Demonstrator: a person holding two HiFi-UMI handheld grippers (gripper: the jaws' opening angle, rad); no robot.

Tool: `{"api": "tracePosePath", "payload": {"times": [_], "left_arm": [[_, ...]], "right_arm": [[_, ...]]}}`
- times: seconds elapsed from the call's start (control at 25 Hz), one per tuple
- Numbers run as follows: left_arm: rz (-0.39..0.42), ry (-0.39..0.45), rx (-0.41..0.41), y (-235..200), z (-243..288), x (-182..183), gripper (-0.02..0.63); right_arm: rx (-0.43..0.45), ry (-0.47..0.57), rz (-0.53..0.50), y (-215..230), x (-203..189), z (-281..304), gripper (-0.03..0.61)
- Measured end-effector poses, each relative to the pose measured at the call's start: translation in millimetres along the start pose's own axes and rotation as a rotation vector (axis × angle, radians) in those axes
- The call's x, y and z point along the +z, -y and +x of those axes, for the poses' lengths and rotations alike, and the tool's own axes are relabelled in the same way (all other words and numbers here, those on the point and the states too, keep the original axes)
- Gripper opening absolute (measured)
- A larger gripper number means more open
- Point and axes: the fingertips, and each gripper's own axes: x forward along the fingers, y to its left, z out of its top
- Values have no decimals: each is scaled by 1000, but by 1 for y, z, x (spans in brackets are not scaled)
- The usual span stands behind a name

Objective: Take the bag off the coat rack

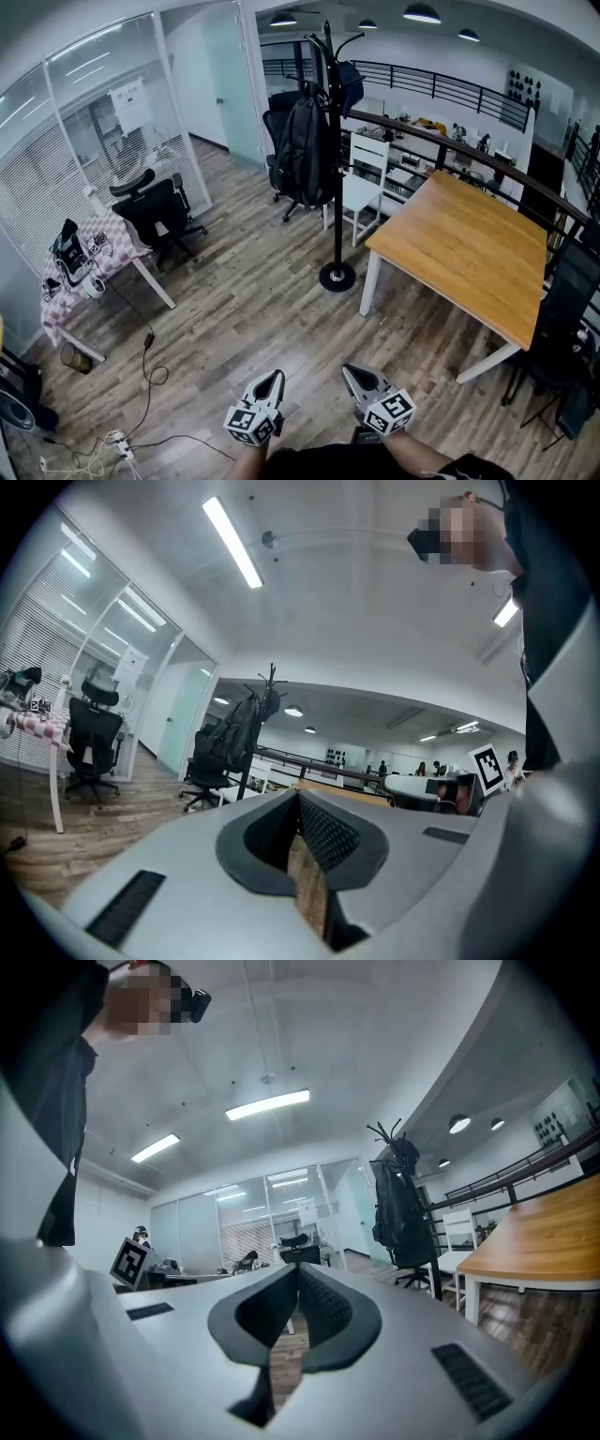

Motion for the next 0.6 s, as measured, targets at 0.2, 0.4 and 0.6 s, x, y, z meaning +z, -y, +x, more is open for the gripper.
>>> {"api": "tracePosePath", "payload": {"times": [0.2,0.4,0.6], "left_arm": [[-13,-26,9,21,-7,-8,14],[-34,-56,15,18,-10,-22,15],[-32,-50,2,0,8,-28,14]], "right_arm": [[23,-24,31,-3,-19,-16,32],[24,-43,42,-2,-26,-18,32],[-7,-51,44,18,-30,-7,32]]}}
